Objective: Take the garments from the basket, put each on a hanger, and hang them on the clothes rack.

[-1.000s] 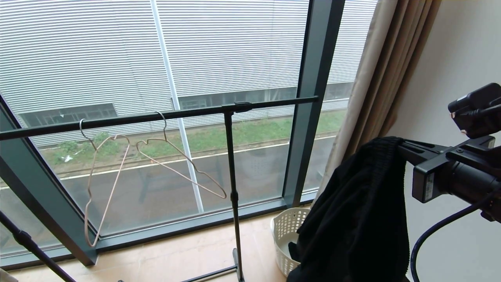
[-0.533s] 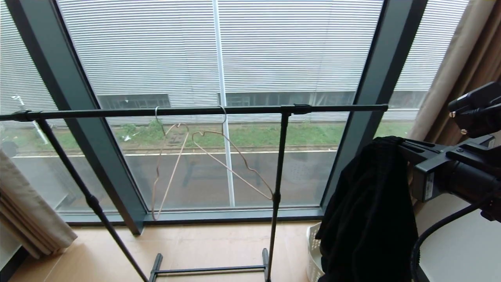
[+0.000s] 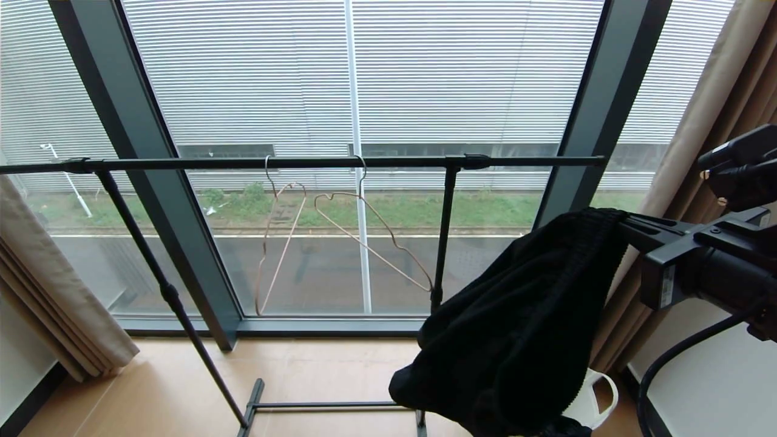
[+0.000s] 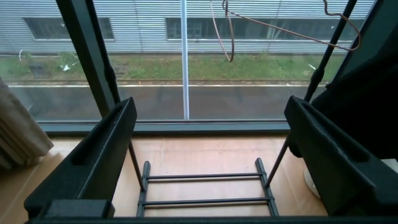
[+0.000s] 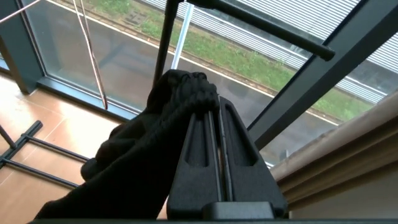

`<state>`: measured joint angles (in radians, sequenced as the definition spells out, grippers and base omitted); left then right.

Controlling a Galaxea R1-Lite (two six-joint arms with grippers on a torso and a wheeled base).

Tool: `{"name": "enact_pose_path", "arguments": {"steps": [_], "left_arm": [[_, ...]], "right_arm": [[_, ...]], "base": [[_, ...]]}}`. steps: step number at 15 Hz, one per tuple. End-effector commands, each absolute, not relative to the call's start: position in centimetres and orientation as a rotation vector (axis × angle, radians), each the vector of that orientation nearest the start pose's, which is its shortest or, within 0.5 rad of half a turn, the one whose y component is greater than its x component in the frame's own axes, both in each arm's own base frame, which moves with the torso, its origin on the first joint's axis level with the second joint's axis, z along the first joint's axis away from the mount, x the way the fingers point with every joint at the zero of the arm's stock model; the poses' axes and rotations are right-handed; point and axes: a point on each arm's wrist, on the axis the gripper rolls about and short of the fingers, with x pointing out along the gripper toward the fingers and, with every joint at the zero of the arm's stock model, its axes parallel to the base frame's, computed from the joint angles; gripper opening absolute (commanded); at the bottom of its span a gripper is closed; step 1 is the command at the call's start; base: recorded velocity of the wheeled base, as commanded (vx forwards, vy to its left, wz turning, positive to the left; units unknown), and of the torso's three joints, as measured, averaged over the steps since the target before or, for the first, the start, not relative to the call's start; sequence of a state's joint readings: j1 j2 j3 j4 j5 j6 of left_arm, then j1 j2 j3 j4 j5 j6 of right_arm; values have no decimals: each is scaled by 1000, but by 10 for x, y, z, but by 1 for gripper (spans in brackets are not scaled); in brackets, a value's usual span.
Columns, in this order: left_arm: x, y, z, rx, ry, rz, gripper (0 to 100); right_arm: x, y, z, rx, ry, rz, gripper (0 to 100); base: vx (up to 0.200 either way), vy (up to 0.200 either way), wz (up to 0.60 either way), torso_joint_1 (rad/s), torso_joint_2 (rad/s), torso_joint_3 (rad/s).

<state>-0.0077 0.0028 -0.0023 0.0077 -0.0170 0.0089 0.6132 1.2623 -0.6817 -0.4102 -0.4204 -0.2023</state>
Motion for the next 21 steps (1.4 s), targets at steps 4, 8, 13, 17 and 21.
{"name": "enact_pose_path", "arguments": {"steps": [4, 8, 13, 17, 21], "left_arm": [[-23, 0, 76, 8, 8, -25, 100], [-23, 0, 76, 9, 8, -25, 100], [-23, 0, 76, 9, 8, -25, 100], [-23, 0, 76, 9, 8, -25, 100], [-23, 0, 75, 8, 9, -23, 100]], "right_arm": [[164, 104, 235, -287, 131, 208, 0], [164, 104, 235, -289, 131, 208, 0], [165, 105, 235, -290, 132, 208, 0], [165, 105, 234, -292, 136, 208, 0], [167, 108, 228, -305, 155, 218, 0]], "base": [[-150, 50, 0, -5, 0, 1], [0, 200, 0, 0, 0, 1], [0, 200, 0, 7, 5, 0], [-50, 150, 0, 3, 2, -1], [0, 0, 0, 0, 0, 0]]}}
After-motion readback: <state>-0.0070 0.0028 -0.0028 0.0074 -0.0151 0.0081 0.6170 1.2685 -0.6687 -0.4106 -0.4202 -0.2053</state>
